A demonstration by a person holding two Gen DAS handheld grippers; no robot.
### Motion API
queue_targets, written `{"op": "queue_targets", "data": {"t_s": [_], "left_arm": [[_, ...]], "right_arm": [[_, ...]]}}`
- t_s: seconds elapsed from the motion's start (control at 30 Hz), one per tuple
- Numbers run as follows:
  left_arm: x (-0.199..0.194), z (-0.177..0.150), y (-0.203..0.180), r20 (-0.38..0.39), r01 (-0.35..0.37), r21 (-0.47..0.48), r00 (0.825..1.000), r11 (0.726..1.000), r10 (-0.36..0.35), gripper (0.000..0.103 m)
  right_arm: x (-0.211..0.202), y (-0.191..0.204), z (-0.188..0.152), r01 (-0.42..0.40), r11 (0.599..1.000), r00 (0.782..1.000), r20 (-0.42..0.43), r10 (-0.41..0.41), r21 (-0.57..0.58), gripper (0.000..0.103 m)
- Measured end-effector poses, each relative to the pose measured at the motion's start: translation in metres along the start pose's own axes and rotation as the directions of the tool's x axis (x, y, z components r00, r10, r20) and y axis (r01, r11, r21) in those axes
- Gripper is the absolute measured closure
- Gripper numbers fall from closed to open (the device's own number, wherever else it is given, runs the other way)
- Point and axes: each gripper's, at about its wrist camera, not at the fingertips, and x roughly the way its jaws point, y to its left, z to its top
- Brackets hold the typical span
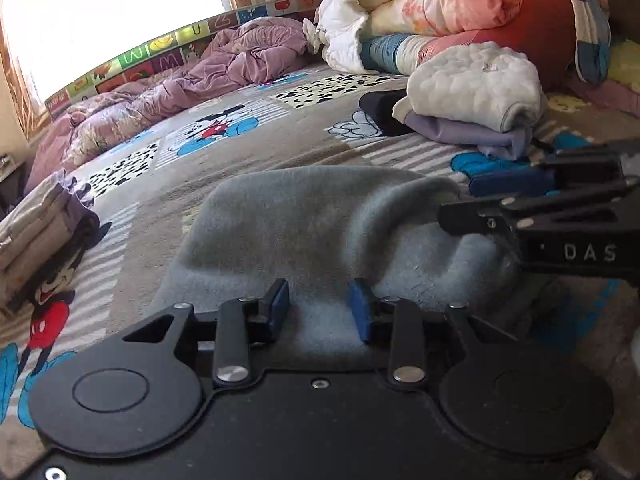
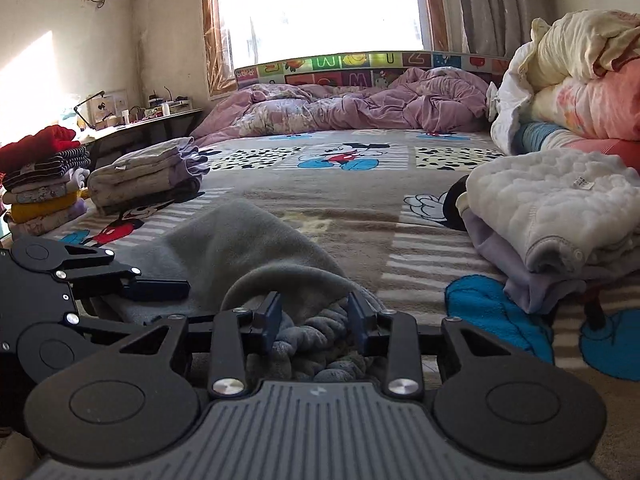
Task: Fold clothes
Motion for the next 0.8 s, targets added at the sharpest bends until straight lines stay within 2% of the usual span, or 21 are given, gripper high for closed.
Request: {"op": "queue_targets", "data": {"t_s": [0.03, 0.07, 0.1, 0.13, 0.17, 0.23, 0.27, 0.37, 0.43, 0.47, 0.5, 0.57, 0.6, 0.67, 0.73, 0.77, 0.8], "left_arm": [[-0.014, 0.002, 0.009, 0.041, -0.001, -0.021, 0.999, 1.000, 0.002, 0.062], [-0.023, 0.003, 0.022, 0.063, -0.011, -0.073, 0.998, 0.997, 0.016, 0.054], [-0.031, 0.003, 0.037, 0.079, -0.021, -0.131, 0.996, 0.991, 0.032, 0.049], [-0.030, 0.000, 0.055, 0.068, -0.007, -0.221, 0.997, 0.975, 0.023, 0.049], [-0.027, -0.004, 0.073, 0.053, 0.012, -0.318, 0.999, 0.948, 0.005, 0.049], [-0.019, -0.012, 0.111, 0.028, 0.044, -0.501, 0.999, 0.864, -0.034, 0.044], [-0.011, -0.018, 0.120, 0.001, 0.054, -0.567, 0.998, 0.822, -0.064, 0.040], [0.018, -0.034, 0.134, -0.058, 0.085, -0.716, 0.982, 0.693, -0.181, 0.040], [0.019, -0.040, 0.128, -0.039, 0.093, -0.735, 0.983, 0.672, -0.179, 0.045], [0.014, -0.041, 0.125, -0.023, 0.099, -0.730, 0.985, 0.676, -0.169, 0.056], [0.006, -0.040, 0.124, -0.001, 0.105, -0.730, 0.988, 0.675, -0.155, 0.065], [-0.017, -0.040, 0.125, 0.039, 0.110, -0.740, 0.992, 0.664, -0.120, 0.068], [-0.033, -0.040, 0.127, 0.060, 0.108, -0.742, 0.994, 0.662, -0.095, 0.069], [-0.069, -0.046, 0.136, 0.089, 0.090, -0.750, 0.995, 0.655, -0.034, 0.069], [-0.106, -0.068, 0.151, 0.087, 0.054, -0.783, 0.996, 0.620, 0.023, 0.069], [-0.123, -0.083, 0.158, 0.082, 0.041, -0.803, 0.996, 0.595, 0.043, 0.069], [-0.133, -0.099, 0.163, 0.053, 0.025, -0.817, 0.998, 0.575, 0.032, 0.066]], "right_arm": [[-0.005, -0.002, 0.001, 0.004, 1.000, 1.000, 0.017, -0.004, 0.020, 0.067], [-0.011, -0.004, 0.001, 0.008, 0.999, 0.999, 0.035, -0.010, 0.040, 0.065], [-0.016, -0.006, 0.002, 0.013, 0.998, 0.999, 0.052, -0.016, 0.060, 0.061], [-0.021, -0.010, 0.003, 0.022, 0.996, 0.997, 0.070, -0.028, 0.081, 0.049], [-0.026, -0.015, 0.003, 0.023, 0.993, 0.996, 0.085, -0.033, 0.114, 0.039], [-0.028, -0.029, 0.001, -0.018, 0.975, 0.997, 0.078, 0.001, 0.221, 0.028], [-0.026, -0.040, -0.002, -0.064, 0.948, 0.997, 0.061, 0.047, 0.311, 0.026], [-0.013, -0.064, -0.017, -0.129, 0.842, 0.989, 0.011, 0.145, 0.524, 0.024], [-0.005, -0.073, -0.027, -0.156, 0.767, 0.979, -0.006, 0.203, 0.622, 0.022], [-0.002, -0.073, -0.030, -0.160, 0.748, 0.977, -0.005, 0.213, 0.644, 0.022], [0.000, -0.072, -0.032, -0.161, 0.744, 0.977, -0.002, 0.213, 0.648, 0.022], [0.004, -0.066, -0.032, -0.169, 0.748, 0.976, 0.005, 0.217, 0.642, 0.027], [0.006, -0.062, -0.031, -0.195, 0.744, 0.971, 0.020, 0.238, 0.639, 0.027], [0.010, -0.052, -0.027, -0.252, 0.734, 0.957, 0.052, 0.285, 0.630, 0.036], [0.021, -0.031, -0.024, -0.315, 0.719, 0.927, 0.038, 0.374, 0.619, 0.038], [0.026, -0.015, -0.022, -0.340, 0.728, 0.912, 0.021, 0.409, 0.595, 0.039], [0.031, 0.003, -0.020, -0.365, 0.738, 0.897, 0.001, 0.443, 0.568, 0.039]]}}
